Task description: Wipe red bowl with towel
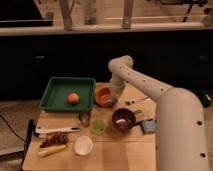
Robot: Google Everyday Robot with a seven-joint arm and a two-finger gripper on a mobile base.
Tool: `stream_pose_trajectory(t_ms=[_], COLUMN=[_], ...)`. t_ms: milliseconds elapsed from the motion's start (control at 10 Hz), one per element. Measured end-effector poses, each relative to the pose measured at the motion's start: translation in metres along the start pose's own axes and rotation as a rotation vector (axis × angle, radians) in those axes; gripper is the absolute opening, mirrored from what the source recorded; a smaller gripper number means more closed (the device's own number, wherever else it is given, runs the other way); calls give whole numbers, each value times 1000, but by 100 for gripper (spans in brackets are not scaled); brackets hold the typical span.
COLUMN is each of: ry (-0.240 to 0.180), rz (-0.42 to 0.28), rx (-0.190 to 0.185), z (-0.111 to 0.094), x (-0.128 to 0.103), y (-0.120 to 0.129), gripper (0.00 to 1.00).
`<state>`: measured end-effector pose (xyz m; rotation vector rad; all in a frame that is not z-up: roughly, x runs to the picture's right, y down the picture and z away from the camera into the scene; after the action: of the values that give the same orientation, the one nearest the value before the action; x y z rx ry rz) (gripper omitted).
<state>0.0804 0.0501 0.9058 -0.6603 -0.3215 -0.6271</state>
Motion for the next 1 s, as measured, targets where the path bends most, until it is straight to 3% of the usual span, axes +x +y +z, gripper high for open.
stream_pose_trajectory(t_ms=[300, 400, 800, 1000], ry=[19, 22, 11, -5], rz=[39, 34, -40, -106], rx=[14, 16, 7, -10], z=[0, 0, 9, 12], x=[21, 19, -16, -36], y=[-27, -38, -65, -60], gripper=[0, 0, 0, 0])
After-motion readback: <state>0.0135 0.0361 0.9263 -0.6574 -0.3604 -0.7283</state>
